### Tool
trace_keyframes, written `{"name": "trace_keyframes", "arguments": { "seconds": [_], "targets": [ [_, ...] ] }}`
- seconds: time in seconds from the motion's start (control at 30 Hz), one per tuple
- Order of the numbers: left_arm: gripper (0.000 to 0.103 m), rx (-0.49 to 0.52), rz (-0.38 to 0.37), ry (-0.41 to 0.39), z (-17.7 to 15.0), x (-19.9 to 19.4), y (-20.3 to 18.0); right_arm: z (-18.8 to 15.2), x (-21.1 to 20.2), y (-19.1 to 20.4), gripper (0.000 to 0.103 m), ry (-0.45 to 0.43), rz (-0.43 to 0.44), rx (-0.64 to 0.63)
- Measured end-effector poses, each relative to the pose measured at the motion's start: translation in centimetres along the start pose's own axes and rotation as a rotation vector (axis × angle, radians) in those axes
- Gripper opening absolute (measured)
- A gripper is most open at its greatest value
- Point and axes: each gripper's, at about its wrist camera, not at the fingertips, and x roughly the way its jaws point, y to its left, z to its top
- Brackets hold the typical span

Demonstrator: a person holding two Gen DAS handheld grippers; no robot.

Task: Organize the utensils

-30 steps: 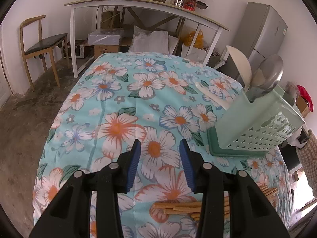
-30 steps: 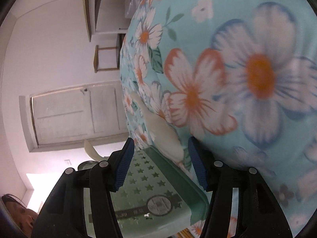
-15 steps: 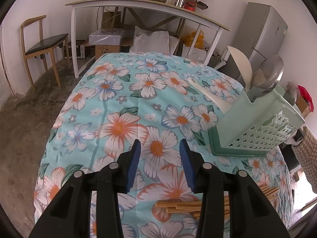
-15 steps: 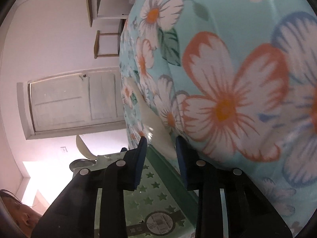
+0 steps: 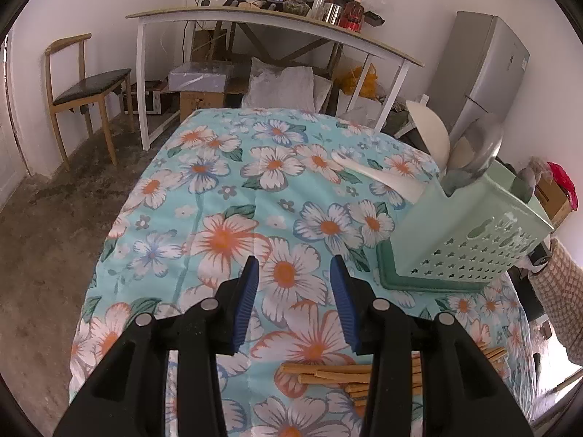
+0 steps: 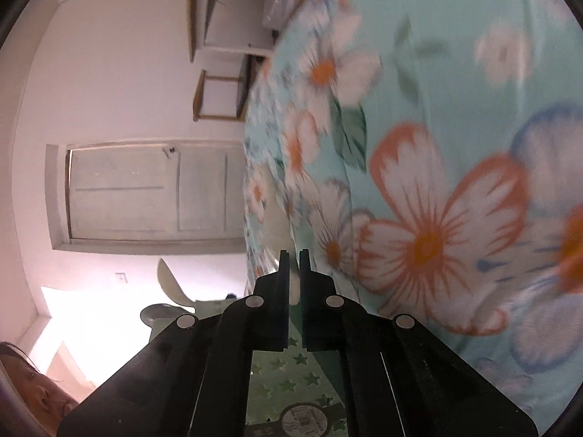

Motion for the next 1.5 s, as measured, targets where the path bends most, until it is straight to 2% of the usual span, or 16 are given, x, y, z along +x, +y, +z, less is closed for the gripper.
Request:
{"name": "trace_keyframes", "arguments": {
  "seconds": [0.07, 0.23, 0.27, 0.33, 0.37, 0.4, 0.43, 0.5, 0.6, 0.77, 0.9, 1.13, 1.33, 1.5],
  "targets": [
    [0.039, -0.003, 0.001, -0.002, -0.1, -0.1, 0.1, 0.2, -1.1, 0.5, 0.002, -0.036, -0.014, -0.023],
    [0.039, -0.011, -0.004, -0.008, -0.3, -0.5, 0.2, 1.2, -4.8, 0.8, 0.002, -0.184, -0.161, -0.082],
    [0.039, -0.013, -0.005, -0.008, -0.3, -0.5, 0.2, 1.5, -5.4, 0.3, 0.004, -0.201, -0.163, -0.072],
    [0.039, -0.016, -0.009, -0.01, -0.4, -0.6, 0.3, 1.8, -5.8, -1.1, 0.007, -0.205, -0.118, -0.004],
    [0.039, -0.017, -0.011, -0.012, -0.4, -0.7, 0.2, 1.8, -6.0, -1.7, 0.014, -0.208, -0.111, 0.013],
    [0.039, -0.016, -0.012, -0.014, -0.4, -0.8, 0.2, 1.7, -6.1, -2.1, 0.028, -0.214, -0.117, 0.026],
    [0.039, -0.014, -0.014, -0.016, -0.4, -1.0, 0.2, 1.4, -6.2, -2.5, 0.032, -0.217, -0.117, 0.041],
    [0.039, -0.012, -0.015, -0.023, -0.4, -1.2, 0.1, 0.6, -6.6, -3.1, 0.034, -0.218, -0.103, 0.066],
    [0.039, -0.018, -0.02, -0.029, -0.5, -1.5, 0.3, -0.7, -6.6, -3.6, 0.035, -0.196, -0.135, 0.08],
    [0.039, -0.021, -0.026, -0.036, -0.5, -1.7, 0.4, -0.8, -5.0, -4.1, 0.035, -0.16, -0.139, 0.095],
    [0.039, -0.017, -0.025, -0.048, -0.5, -2.5, 0.2, -0.3, -4.5, -4.7, 0.028, -0.152, -0.078, 0.12],
    [0.039, -0.035, -0.024, -0.07, -0.4, -3.8, 0.0, -0.2, -3.8, -3.4, 0.017, -0.179, -0.072, 0.116],
    [0.039, -0.038, -0.028, -0.106, -0.4, -5.5, -0.4, -1.1, -5.4, 1.4, 0.006, -0.241, -0.026, 0.043],
    [0.039, -0.046, -0.041, -0.15, -0.4, -7.6, -0.7, -3.8, -9.1, 9.0, 0.0, -0.322, -0.043, -0.107]
  ]
}}
